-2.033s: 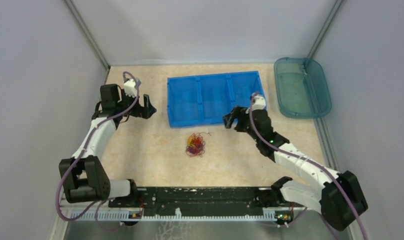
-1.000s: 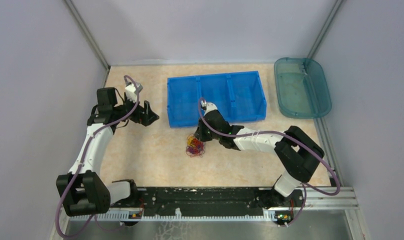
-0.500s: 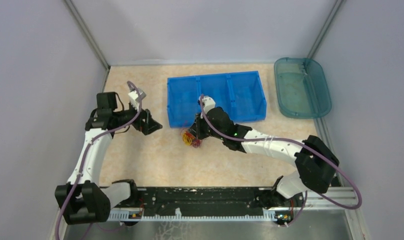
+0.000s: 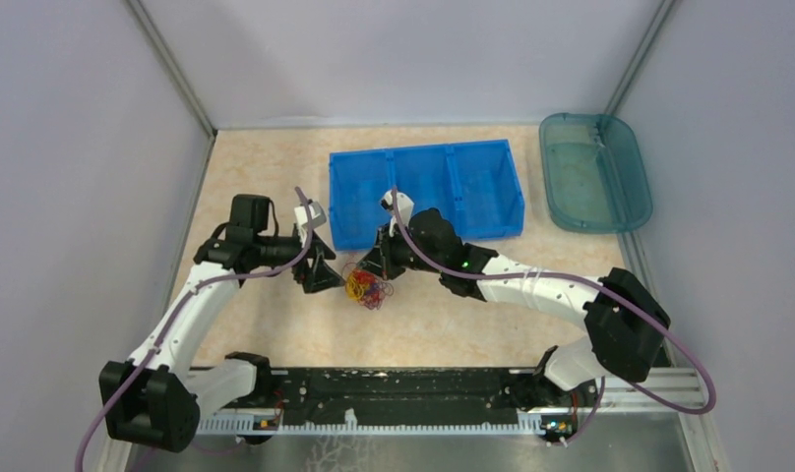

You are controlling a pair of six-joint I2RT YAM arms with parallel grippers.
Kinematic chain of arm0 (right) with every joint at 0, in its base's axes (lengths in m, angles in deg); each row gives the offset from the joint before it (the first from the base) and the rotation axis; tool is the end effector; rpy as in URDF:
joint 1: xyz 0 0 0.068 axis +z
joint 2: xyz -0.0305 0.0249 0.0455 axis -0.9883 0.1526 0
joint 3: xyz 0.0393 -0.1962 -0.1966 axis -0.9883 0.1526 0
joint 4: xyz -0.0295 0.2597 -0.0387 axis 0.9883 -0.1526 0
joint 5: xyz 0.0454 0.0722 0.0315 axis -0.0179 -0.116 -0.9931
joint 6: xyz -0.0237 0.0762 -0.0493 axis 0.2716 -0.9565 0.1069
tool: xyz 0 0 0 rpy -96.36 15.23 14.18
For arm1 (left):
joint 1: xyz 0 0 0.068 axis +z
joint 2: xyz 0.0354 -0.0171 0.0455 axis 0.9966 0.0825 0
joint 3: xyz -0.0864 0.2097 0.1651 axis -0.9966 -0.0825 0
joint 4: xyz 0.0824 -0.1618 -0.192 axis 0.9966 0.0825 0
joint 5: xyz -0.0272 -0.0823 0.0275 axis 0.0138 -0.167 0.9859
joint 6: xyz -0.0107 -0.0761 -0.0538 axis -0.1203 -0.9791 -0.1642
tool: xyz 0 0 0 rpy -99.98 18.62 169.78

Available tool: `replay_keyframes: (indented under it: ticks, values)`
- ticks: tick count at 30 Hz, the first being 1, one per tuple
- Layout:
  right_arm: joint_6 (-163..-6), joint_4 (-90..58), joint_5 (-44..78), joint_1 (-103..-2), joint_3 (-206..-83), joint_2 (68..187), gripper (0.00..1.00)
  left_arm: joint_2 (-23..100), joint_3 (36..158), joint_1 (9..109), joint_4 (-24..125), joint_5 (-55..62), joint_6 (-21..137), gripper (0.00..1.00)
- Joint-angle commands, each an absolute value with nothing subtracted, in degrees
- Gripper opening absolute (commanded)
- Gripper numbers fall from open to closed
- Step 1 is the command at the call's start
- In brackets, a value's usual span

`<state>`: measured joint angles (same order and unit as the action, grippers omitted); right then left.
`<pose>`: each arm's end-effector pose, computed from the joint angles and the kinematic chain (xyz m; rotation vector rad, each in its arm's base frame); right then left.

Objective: Untangle the cables

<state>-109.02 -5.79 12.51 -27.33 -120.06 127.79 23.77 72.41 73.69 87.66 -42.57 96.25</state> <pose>0.2046 0.3105 0.2558 -0.5586 2.0341 1.1564 0.2072 -0.1125 0.2581 1.0972 1.8816 -0.9742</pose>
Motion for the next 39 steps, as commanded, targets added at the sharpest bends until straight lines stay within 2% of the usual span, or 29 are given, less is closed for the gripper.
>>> replay_keyframes:
  ticks: [1, 6, 13, 17, 19, 22, 24, 28, 34, 39]
  values:
    - [-110.4, -0.2, 7.9, -26.7, -122.4, 127.8, 0.00, 25.2, 72.9, 72.3, 88.6, -45.5, 99.5, 0.84]
    - [-113.6, 3.4, 5.5, -26.7, -122.0, 128.1, 0.00, 27.0, 73.4, 69.7, 89.3, -45.5, 99.7, 0.64]
    - [-115.7, 5.1, 4.2, -26.7, -122.3, 126.5, 0.00, 26.8, 73.5, 69.4, 89.6, -44.2, 99.4, 0.61]
    - [-115.3, 3.3, 5.7, -26.7, -121.8, 124.5, 0.00, 24.8, 73.2, 69.4, 89.8, -43.0, 102.0, 0.48]
    - [-115.3, 3.4, 6.2, -26.8, -121.0, 123.4, 0.00, 23.9, 73.6, 69.4, 92.2, -42.8, 105.4, 0.49]
    - [-115.1, 2.9, 6.2, -26.8, -120.7, 122.2, 0.00, 23.8, 74.9, 69.4, 99.8, -42.7, 114.9, 0.63]
    - [-114.7, 2.2, 6.2, -26.9, -120.6, 121.8, 0.00, 23.8, 75.7, 69.4, 104.8, -42.5, 121.3, 0.69]
    - [-114.4, 1.2, 5.5, -27.2, -120.9, 121.3, 0.00, 22.7, 75.8, 69.4, 107.9, -40.4, 127.4, 0.70]
    - [-114.2, 0.5, 4.8, -27.3, -121.9, 121.6, 0.00, 22.7, 76.7, 69.4, 107.2, -41.6, 127.5, 0.63]
    - [-114.3, 0.5, 3.9, -27.2, -122.3, 122.0, 0.00, 22.8, 76.4, 69.5, 104.7, -41.9, 125.9, 0.44]
